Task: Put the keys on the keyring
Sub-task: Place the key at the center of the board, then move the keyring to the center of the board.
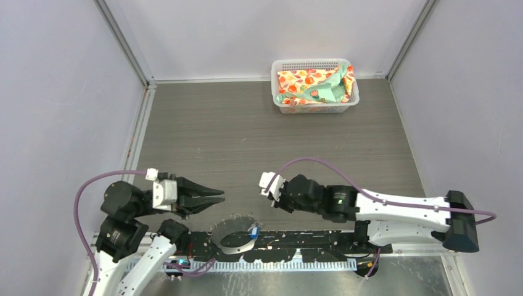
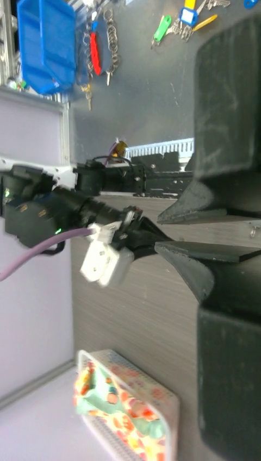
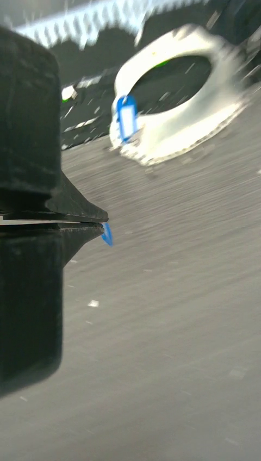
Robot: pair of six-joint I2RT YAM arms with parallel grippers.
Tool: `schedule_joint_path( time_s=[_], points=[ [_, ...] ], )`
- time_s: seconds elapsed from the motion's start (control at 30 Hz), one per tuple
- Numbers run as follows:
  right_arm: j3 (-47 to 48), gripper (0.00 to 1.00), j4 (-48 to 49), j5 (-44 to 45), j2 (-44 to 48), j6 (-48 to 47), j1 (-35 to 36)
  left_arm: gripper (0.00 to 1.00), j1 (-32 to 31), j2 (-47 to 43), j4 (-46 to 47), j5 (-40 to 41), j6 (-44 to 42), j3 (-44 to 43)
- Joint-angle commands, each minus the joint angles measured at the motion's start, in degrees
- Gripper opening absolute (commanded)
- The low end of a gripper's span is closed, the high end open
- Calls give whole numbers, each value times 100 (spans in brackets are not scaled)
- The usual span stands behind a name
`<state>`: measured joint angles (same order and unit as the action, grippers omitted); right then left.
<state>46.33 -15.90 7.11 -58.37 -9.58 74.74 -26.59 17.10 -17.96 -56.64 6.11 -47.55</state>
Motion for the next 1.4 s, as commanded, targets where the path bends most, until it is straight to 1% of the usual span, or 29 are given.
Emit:
schedule_joint_path(
  time_s=[0.0, 0.1, 0.17, 0.2, 0.27, 0.3, 0.33, 0.4, 0.5, 0.57, 0.67, 0.73, 0.8, 1.0, 1.1, 1.2, 1.37],
  points=[
    [-809, 2, 1044, 1303, -333, 786, -74, 26, -4, 378, -1492, 838, -1561, -34],
    [-1147, 12, 1521, 1614, -845, 1073, -160, 38, -4, 489, -1635, 1061, -1745, -60],
    [-1396, 14, 2033, 1706, -1201, 1237, -193, 48, -4, 460, -1449, 1160, -1630, -70],
    [-1487, 19, 2208, 1763, -1361, 1284, -208, 52, -4, 447, -1388, 1233, -1589, -77],
    [-1523, 44, 2355, 1986, -1543, 1398, -214, 57, -4, 426, -1428, 1413, -1578, -148],
    [-1498, 52, 2356, 1954, -1522, 1377, -207, 60, -4, 433, -1495, 1523, -1579, -195],
    [-1462, 56, 2341, 1843, -1456, 1258, -212, 63, -4, 433, -1566, 1628, -1578, -246],
    [-1325, 61, 2242, 1564, -1298, 1043, -206, 66, -4, 431, -1688, 1947, -1587, -324],
    [-887, 64, 2120, 1108, -1213, 878, -75, 69, -4, 495, -1884, 2589, -1721, -409],
    [-486, 65, 2226, 724, -1438, 751, 220, 73, -4, 566, -1921, 3071, -1750, -418],
    [26, 66, 2429, -100, -2234, 568, 724, 81, -5, 678, -1822, 3652, -1581, -423],
    [309, 67, 2450, -346, -2855, 477, 956, 82, -4, 765, -1855, 3718, -1495, -479],
    [406, 67, 2554, -408, -3312, 506, 1000, 83, -4, 802, -1968, 3622, -1497, -571],
    [191, 67, 2733, -165, -3879, 396, 871, 83, -4, 640, -2202, 3678, -1507, -800],
    [344, 66, 2391, -107, -4177, 565, 579, 83, -4, 636, -2229, 3693, -1469, -853],
    [533, 62, 1966, 96, -4413, 761, 187, 83, -4, 628, -2250, 3705, -1507, -866],
    [913, 61, 1464, 533, -4628, 643, -351, 83, -4, 668, -2315, 3662, -1644, -942]
  ],
)
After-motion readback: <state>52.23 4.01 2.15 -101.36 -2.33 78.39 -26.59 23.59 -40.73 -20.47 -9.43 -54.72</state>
